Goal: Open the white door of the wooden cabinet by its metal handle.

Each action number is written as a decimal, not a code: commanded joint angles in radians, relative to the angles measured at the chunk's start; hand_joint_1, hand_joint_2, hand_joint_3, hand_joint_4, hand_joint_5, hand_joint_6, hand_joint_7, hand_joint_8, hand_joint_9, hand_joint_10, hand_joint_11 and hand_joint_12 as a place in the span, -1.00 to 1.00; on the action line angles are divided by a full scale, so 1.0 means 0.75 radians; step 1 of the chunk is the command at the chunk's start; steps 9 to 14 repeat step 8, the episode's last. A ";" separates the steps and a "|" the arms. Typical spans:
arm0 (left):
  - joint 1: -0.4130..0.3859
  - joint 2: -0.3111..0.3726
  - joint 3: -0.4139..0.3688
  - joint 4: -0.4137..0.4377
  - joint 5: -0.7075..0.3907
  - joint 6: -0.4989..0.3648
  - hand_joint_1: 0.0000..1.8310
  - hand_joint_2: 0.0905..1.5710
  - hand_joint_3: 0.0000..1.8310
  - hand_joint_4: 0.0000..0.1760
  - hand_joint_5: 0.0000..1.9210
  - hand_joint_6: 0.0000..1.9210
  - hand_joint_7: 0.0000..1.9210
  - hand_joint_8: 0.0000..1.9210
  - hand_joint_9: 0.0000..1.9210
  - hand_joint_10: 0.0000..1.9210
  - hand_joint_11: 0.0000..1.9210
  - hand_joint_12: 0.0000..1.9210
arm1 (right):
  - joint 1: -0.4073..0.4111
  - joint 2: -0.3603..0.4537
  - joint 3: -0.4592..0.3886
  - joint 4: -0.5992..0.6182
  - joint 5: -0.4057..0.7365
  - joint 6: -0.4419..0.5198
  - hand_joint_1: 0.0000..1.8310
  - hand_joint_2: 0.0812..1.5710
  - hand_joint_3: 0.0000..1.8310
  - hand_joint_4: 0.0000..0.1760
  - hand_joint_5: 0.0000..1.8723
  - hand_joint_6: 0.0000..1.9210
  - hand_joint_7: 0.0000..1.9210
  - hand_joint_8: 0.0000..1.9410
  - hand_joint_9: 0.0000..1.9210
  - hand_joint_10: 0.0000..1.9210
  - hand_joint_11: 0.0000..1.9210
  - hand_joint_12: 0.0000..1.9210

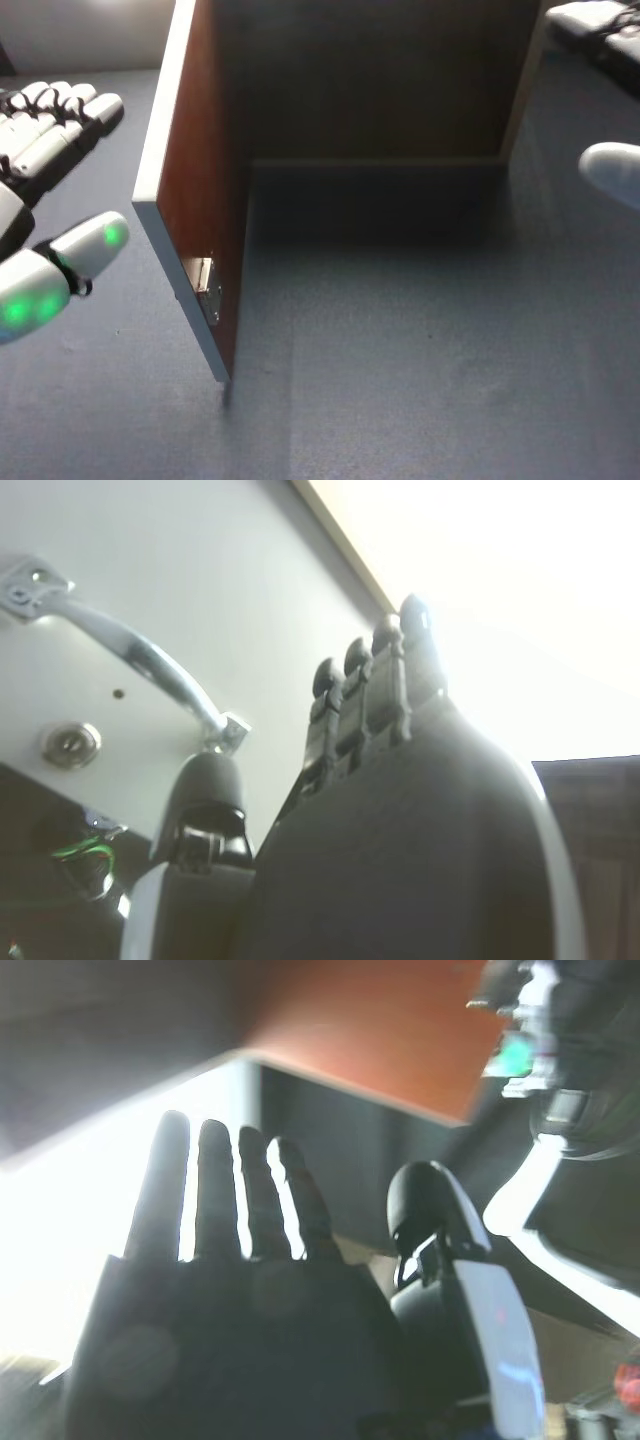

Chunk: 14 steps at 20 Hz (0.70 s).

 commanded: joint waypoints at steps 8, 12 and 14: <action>0.037 0.037 -0.033 -0.015 -0.247 -0.001 -1.00 0.96 -1.00 -1.00 -0.86 -1.00 -0.92 -1.00 -0.98 -1.00 -1.00 -1.00 | -0.172 0.074 -0.077 0.092 0.318 0.006 -0.99 0.86 -0.99 -1.00 -1.00 -1.00 -1.00 -1.00 -1.00 -1.00 -1.00 -1.00; 0.037 0.037 -0.033 -0.015 -0.247 -0.001 -1.00 0.96 -1.00 -1.00 -0.86 -1.00 -0.92 -1.00 -0.98 -1.00 -1.00 -1.00 | -0.172 0.074 -0.077 0.092 0.318 0.006 -0.99 0.86 -0.99 -1.00 -1.00 -1.00 -1.00 -1.00 -1.00 -1.00 -1.00 -1.00; 0.037 0.037 -0.033 -0.015 -0.247 -0.001 -1.00 0.96 -1.00 -1.00 -0.86 -1.00 -0.92 -1.00 -0.98 -1.00 -1.00 -1.00 | -0.172 0.074 -0.077 0.092 0.318 0.006 -0.99 0.86 -0.99 -1.00 -1.00 -1.00 -1.00 -1.00 -1.00 -1.00 -1.00 -1.00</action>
